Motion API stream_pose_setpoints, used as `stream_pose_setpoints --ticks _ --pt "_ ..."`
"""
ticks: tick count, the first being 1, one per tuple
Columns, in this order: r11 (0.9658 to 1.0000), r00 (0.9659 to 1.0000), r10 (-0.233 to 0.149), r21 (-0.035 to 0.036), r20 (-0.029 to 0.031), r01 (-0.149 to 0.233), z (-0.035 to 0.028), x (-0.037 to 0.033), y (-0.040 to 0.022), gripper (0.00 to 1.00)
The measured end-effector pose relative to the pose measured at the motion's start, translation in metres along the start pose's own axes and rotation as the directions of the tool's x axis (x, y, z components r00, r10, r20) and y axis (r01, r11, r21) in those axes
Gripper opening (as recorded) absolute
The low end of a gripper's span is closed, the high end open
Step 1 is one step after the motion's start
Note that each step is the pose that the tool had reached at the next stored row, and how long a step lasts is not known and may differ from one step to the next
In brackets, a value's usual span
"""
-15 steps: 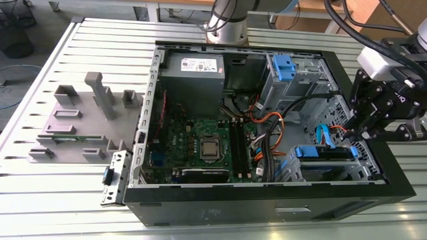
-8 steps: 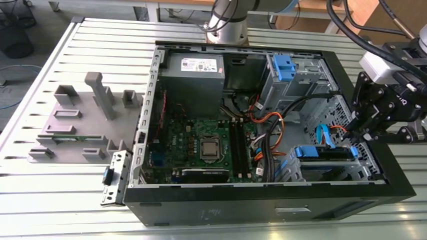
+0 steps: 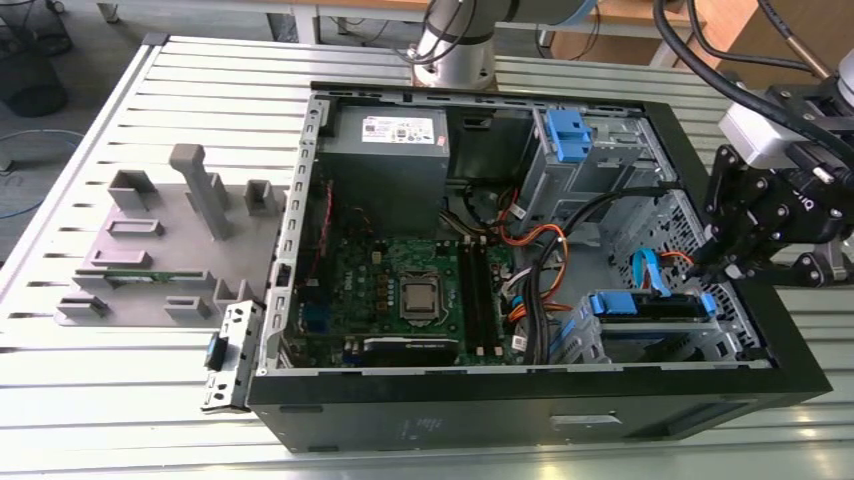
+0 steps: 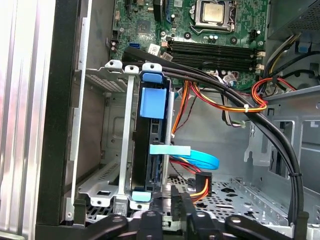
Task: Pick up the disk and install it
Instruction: 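Insert the second disk wire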
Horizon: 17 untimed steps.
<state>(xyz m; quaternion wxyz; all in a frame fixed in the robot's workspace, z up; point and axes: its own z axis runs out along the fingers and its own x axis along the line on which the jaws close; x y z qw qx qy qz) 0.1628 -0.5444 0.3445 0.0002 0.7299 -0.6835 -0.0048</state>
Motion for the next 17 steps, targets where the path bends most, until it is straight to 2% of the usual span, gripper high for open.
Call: stream_pose_setpoints --ticks 1,3,10,11,14,17 --pt "1.0000 1.0000 0.000 0.0000 0.0000 0.000 0.0000 0.0000 0.0000 0.31" --pt "1.0000 1.0000 0.000 0.0000 -0.0001 0.000 0.0000 0.0000 0.0000 0.18" --pt "1.0000 1.0000 0.000 -0.0001 0.0000 0.000 0.0000 0.0000 0.0001 0.16" --pt "1.0000 1.0000 0.000 0.0008 0.0002 0.000 0.0002 -0.0002 0.0013 0.16" --pt "1.0000 1.0000 0.000 0.0077 -0.0003 0.000 0.0001 -0.0007 0.0101 0.16" --pt "1.0000 1.0000 0.000 0.0100 -0.0007 0.000 0.0001 -0.0002 0.0121 0.16"
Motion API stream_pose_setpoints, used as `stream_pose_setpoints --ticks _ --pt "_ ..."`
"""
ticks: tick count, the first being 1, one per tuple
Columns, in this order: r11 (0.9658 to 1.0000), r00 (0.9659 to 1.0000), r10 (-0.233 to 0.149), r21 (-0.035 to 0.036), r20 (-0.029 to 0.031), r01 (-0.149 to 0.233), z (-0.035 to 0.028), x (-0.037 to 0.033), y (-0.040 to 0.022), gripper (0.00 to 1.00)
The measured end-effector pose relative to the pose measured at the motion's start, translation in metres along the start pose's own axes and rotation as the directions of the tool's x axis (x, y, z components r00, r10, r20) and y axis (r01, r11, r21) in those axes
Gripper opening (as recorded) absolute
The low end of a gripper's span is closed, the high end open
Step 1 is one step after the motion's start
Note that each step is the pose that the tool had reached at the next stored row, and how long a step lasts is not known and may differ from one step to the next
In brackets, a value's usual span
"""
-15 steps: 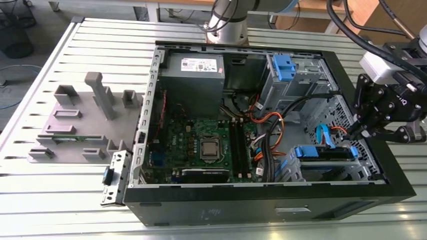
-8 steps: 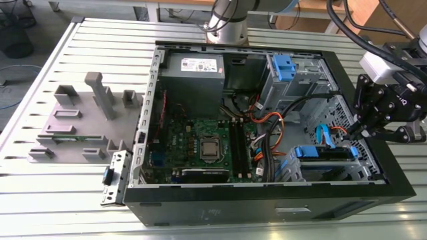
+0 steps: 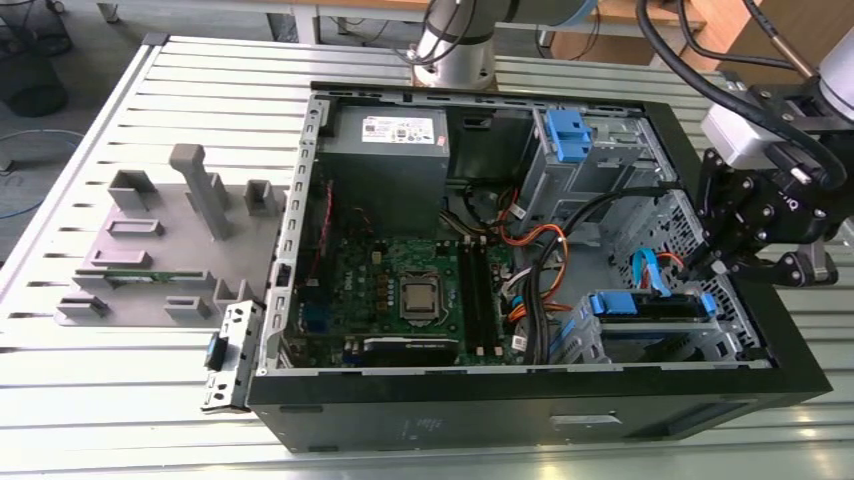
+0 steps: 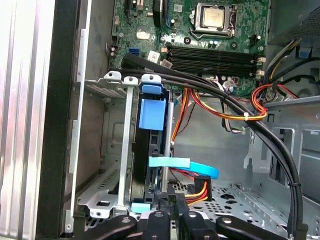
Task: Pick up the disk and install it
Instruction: 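Insert the second disk wire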
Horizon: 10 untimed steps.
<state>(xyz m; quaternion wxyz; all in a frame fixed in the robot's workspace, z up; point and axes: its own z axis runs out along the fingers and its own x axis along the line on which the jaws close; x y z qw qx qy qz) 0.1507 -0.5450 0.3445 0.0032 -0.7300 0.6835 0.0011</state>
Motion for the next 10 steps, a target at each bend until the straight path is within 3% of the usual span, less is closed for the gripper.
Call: stream_pose_setpoints --ticks 10 --pt "1.0000 1.0000 0.000 0.0027 -0.0006 0.000 -0.0001 0.0078 0.0055 0.16"
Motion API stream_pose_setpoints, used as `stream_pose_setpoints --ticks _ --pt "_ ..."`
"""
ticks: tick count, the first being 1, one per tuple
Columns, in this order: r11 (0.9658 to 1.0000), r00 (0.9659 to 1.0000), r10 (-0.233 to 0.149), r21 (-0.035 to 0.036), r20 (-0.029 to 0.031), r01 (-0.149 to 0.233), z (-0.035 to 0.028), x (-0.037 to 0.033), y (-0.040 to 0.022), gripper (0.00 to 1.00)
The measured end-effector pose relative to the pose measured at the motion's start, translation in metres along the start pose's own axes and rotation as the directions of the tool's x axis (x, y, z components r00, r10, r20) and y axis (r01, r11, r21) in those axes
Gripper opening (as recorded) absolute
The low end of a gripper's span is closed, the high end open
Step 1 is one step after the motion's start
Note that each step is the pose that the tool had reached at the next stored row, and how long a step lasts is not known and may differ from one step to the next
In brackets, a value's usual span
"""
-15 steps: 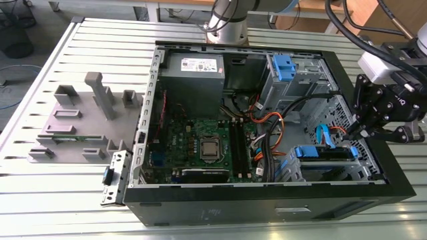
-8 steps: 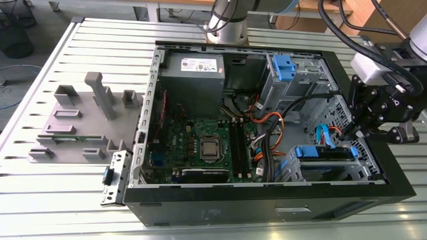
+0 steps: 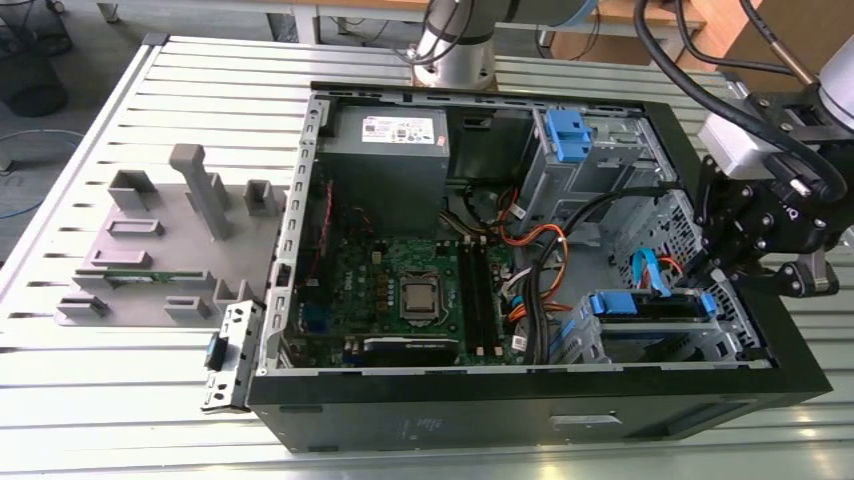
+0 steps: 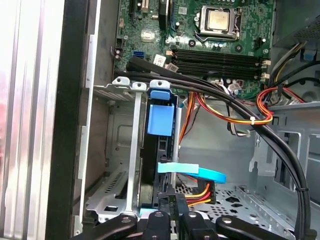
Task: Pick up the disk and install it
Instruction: 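Insert the second disk wire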
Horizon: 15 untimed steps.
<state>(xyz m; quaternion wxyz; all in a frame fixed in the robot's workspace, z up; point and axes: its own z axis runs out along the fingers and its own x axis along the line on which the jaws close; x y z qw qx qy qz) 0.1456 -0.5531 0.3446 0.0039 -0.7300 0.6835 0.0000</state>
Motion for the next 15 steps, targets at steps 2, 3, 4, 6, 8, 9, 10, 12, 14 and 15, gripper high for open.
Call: stream_pose_setpoints --ticks 2,3,4,6,8,9,10,12,14,15 --pt "1.0000 1.0000 0.000 0.0001 -0.0002 0.000 0.0000 0.0020 0.0009 0.16" --pt "1.0000 1.0000 0.000 0.0000 -0.0008 0.000 0.0000 0.0027 0.0012 0.16" --pt "1.0000 1.0000 0.000 0.0000 -0.0014 0.000 0.0001 0.0033 0.0013 0.16" --pt "1.0000 1.0000 0.000 -0.0001 -0.0020 0.000 0.0005 0.0044 0.0016 0.16" --pt "1.0000 1.0000 0.000 -0.0001 -0.0026 0.000 0.0007 0.0057 0.0019 0.16" --pt "1.0000 1.0000 0.000 -0.0001 -0.0031 0.000 0.0008 0.0064 0.0022 0.16" --pt "1.0000 1.0000 0.000 -0.0002 -0.0033 0.000 0.0010 0.0069 0.0025 0.16" --pt "1.0000 1.0000 0.000 -0.0002 -0.0034 0.000 0.0020 0.0075 0.0031 0.16" --pt "1.0000 1.0000 0.000 -0.0002 -0.0039 0.000 0.0027 0.0080 0.0031 0.16" --pt "1.0000 1.0000 0.000 -0.0002 -0.0045 0.000 0.0028 0.0081 0.0032 0.16"
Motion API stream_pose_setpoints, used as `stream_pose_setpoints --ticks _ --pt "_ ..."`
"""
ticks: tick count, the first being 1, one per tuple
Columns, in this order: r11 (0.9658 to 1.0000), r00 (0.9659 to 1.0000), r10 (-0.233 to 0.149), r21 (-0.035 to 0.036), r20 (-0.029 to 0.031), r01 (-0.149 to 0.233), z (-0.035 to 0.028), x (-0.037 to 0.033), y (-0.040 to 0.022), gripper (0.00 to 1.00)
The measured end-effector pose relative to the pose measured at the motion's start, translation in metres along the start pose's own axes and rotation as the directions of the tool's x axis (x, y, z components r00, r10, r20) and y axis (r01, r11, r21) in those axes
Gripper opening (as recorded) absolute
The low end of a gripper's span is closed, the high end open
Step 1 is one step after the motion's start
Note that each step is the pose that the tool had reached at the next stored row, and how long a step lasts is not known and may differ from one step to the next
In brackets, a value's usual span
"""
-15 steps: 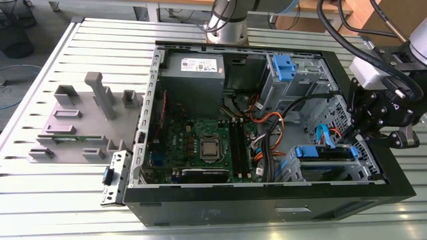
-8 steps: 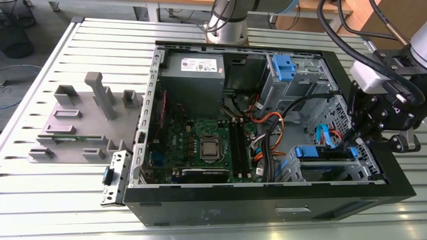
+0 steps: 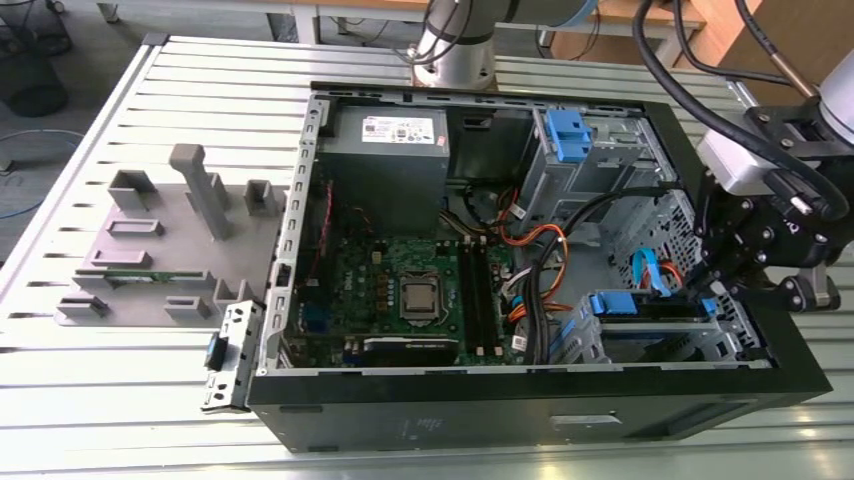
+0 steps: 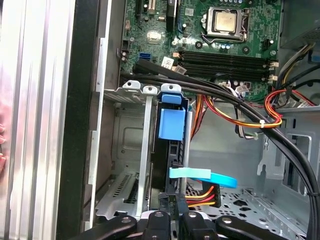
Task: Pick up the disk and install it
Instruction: 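Insert the second disk wire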
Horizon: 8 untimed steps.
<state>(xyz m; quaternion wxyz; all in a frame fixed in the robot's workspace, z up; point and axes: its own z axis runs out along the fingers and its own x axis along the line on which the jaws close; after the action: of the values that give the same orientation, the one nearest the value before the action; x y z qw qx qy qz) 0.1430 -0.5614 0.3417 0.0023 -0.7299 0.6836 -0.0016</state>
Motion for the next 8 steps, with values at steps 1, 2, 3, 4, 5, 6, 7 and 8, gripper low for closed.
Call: stream_pose_setpoints --ticks 1,2,3,4,5,6,7,8 --pt "1.0000 1.0000 0.000 -0.0001 -0.0009 0.000 0.0001 0.0001 0.0001 0.16" --pt "1.0000 1.0000 0.000 -0.0001 -0.0017 0.000 0.0003 0.0001 0.0001 0.16" --pt "1.0000 1.0000 0.000 -0.0002 -0.0025 0.000 0.0006 0.0001 0.0001 0.16" --pt "1.0000 1.0000 0.000 -0.0002 -0.0028 0.000 0.0010 0.0001 0.0001 0.16" --pt "1.0000 1.0000 0.000 -0.0002 -0.0032 0.000 0.0015 0.0001 0.0001 0.16" --pt "1.0000 1.0000 0.000 -0.0002 -0.0034 0.000 0.0017 0.0001 0.0001 0.16" --pt "1.0000 1.0000 0.000 -0.0002 -0.0034 0.000 0.0017 0.0001 0.0001 0.16" --pt "1.0000 1.0000 0.000 -0.0002 -0.0035 0.000 0.0017 0.0001 0.0001 0.16"
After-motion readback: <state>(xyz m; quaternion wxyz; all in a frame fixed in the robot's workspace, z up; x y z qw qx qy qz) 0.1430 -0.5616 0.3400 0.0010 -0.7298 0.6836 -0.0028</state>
